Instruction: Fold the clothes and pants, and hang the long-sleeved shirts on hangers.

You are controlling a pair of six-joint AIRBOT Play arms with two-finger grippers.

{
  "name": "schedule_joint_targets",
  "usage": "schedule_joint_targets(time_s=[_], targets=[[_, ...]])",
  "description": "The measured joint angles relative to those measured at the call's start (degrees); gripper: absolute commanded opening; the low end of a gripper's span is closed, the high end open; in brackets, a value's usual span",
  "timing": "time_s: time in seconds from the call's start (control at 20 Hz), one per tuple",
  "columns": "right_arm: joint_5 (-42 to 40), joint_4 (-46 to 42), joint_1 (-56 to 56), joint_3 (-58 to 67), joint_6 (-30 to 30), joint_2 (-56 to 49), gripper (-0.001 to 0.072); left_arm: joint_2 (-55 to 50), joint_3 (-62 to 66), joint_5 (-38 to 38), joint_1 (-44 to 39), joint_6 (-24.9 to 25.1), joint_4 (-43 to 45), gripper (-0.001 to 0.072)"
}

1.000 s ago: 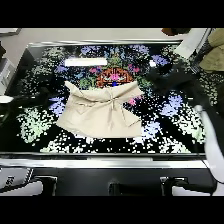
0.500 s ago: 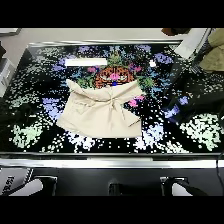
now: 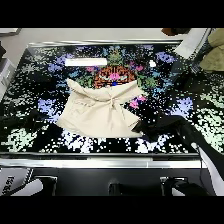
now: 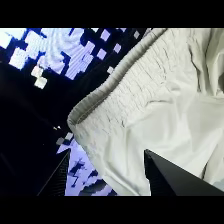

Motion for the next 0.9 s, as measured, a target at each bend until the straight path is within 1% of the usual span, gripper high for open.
schedule_joint_targets(time_s=[0.05,0.15,0.2,0.25,0.55,0.9], targets=[[1.4,0.0,0.9,-0.2,0.9,-0.7,0.0532,0.0,-0.1,0.0,-0.1,0.0,0.2,0.0534],[3.3,0.2,2.0,-0.5,2.0,-1.6,0.0153,0.0,-0.3,0.0,-0.2,0.0,0.8,0.0534],[4.0,0.3,2.3,-0.6,2.4,-1.8,0.0059,0.0,-0.6,0.1,-0.3,0.1,0.9,0.0534],[4.5,0.4,2.5,-0.7,2.7,-1.9,0.0021,0.0,-0.9,0.4,-0.4,0.1,1.1,0.0534],[5.5,0.4,3.0,-0.8,3.7,0.2,0.0021,-1.0,-3.1,2.1,-3.8,1.3,1.3,0.0533],[5.6,0.4,3.1,-0.8,4.5,1.5,0.002,-4.3,-3.5,6.8,-9.0,1.7,1.4,0.053]])
